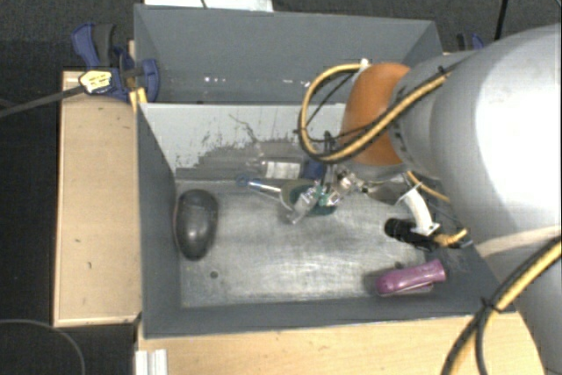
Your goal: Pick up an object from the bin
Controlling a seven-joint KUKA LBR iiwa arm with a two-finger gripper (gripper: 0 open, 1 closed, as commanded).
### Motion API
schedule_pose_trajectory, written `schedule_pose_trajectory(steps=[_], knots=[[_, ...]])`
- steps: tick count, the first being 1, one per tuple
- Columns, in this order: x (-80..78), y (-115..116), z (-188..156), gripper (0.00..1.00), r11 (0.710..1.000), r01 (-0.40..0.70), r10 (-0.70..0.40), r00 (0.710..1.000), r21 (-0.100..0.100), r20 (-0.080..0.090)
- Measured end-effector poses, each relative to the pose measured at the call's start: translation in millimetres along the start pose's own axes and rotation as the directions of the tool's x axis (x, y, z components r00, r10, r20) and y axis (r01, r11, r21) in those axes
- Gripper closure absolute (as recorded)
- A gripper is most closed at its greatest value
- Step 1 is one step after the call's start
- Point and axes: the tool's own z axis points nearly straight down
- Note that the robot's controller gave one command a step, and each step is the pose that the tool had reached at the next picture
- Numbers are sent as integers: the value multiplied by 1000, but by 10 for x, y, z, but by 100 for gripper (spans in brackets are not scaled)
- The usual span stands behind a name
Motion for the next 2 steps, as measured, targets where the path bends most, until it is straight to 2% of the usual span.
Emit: schedule_pose_trajectory(steps=[1,2], knots=[[13,8,-7,100,1000,4,-4,1000,2,-6],[12,-5,-36,100,1000,6,-6,1000,7,-13]])
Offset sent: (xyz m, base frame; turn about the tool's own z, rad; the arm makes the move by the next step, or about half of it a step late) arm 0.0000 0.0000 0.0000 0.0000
